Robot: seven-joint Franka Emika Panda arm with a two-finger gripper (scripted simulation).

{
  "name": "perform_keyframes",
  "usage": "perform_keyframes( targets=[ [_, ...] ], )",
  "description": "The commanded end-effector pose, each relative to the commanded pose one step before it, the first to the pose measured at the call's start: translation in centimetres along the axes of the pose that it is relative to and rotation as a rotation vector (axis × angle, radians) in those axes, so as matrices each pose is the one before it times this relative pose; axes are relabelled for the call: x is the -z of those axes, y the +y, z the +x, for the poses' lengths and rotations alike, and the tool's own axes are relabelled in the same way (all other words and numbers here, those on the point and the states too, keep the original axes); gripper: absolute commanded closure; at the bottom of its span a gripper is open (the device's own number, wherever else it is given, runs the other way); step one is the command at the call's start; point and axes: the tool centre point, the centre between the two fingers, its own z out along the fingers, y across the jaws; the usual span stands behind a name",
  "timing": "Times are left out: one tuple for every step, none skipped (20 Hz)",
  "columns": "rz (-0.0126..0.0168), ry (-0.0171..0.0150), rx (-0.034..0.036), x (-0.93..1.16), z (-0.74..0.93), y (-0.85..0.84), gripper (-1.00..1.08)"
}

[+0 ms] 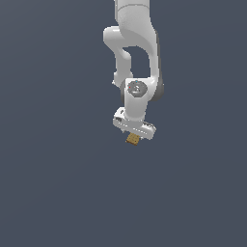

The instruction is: Pick up the object and move it to a goal position.

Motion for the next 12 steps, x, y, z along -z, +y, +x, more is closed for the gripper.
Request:
perform_keyframes(
  targets=[
    [0.00123,0.00288,-0.01886,-0.337,-0.37,-0.208,-0.92],
    [0.00025,0.00056,-0.00451,-0.09,-0.104,-0.054,-0.92],
    [0.0002,0.00044,-0.00349,-0.07,-0.082,-0.042,-0.92],
    [0.00014,0.00031,-0.00247,-0.05,-0.059,-0.031,-0.92],
    [0.00009,0.00019,-0.00153,-0.029,-0.034,-0.016,-0.92],
    [0.00003,0.00006,-0.00048,-0.01,-0.012,-0.007,-0.92],
    [-0.00039,-0.0009,0.00387,0.04,0.038,0.015,-0.92],
    [0.0,0.0,0.0,-0.034,-0.002,-0.001,-0.92],
    [0.0,0.0,0.0,-0.101,-0.006,-0.003,-0.92],
    [0.0,0.0,0.0,-0.167,-0.01,-0.004,-0.92],
    [0.00005,0.0001,-0.00048,-0.227,0.0,0.017,-0.92],
    [0.0,0.0,0.0,-0.299,-0.018,-0.007,-0.92]
  ],
)
